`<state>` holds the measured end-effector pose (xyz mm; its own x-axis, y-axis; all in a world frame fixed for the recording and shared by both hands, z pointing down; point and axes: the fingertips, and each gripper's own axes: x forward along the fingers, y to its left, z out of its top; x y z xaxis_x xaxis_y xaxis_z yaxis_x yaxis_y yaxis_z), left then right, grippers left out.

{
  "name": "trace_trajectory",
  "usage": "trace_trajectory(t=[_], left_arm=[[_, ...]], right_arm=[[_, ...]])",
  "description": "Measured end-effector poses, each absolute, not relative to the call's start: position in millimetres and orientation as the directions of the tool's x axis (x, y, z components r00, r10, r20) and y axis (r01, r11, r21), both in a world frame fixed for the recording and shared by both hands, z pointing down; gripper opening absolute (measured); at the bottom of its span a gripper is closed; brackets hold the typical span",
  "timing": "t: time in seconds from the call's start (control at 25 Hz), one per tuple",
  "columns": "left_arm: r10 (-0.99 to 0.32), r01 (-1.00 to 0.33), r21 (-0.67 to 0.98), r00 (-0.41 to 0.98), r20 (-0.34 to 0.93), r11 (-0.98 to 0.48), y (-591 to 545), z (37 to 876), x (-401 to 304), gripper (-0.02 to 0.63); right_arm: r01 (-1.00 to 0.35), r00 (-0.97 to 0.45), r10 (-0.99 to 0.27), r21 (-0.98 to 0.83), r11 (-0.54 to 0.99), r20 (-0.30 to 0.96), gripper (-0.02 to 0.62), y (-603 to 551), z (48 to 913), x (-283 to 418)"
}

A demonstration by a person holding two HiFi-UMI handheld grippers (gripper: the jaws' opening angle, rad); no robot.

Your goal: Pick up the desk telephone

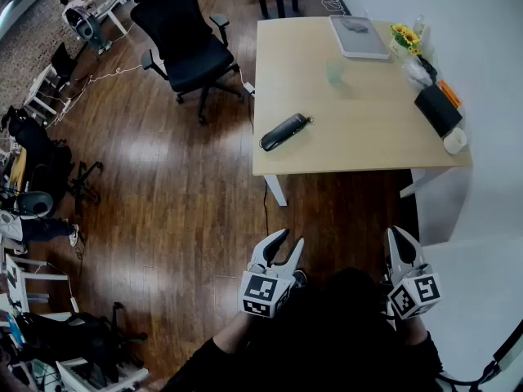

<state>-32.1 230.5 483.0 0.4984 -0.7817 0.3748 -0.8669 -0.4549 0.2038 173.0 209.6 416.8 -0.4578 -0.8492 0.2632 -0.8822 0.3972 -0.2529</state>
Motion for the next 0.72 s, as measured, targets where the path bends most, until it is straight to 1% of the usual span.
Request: trace_trajectory(t=[0.28,0.4,0.56,0.64,0.72], left_arm=[[-0.809,-0.905,0.17,0.426,0.405,-0.391,156,499,-64,0.117],[-0.828,-0.931,0.112,0.359,0.43,-0.346,110,509,-77,0.117],[-0.83,-0.957,0.013,0.256,0.495,-0.288,39,521,-87,0.117],[-0.81,-0.948,-0.028,0.254,0.529,-0.316,4,526,-82,0.117],[-0.771,-0.921,-0.083,0.266,0.579,-0.38,-27,538,-73,0.122]], right_arm=[[-0.88,-0.461,-0.844,-0.266,0.395,0.272,0.0,138,433,174],[-0.858,-0.497,-0.824,-0.294,0.421,0.271,0.0,88,448,175],[-0.811,-0.57,-0.78,-0.33,0.483,0.258,0.0,7,452,175],[-0.783,-0.609,-0.755,-0.338,0.523,0.243,0.0,-30,444,176],[-0.756,-0.643,-0.731,-0.343,0.557,0.228,0.0,-63,436,180]])
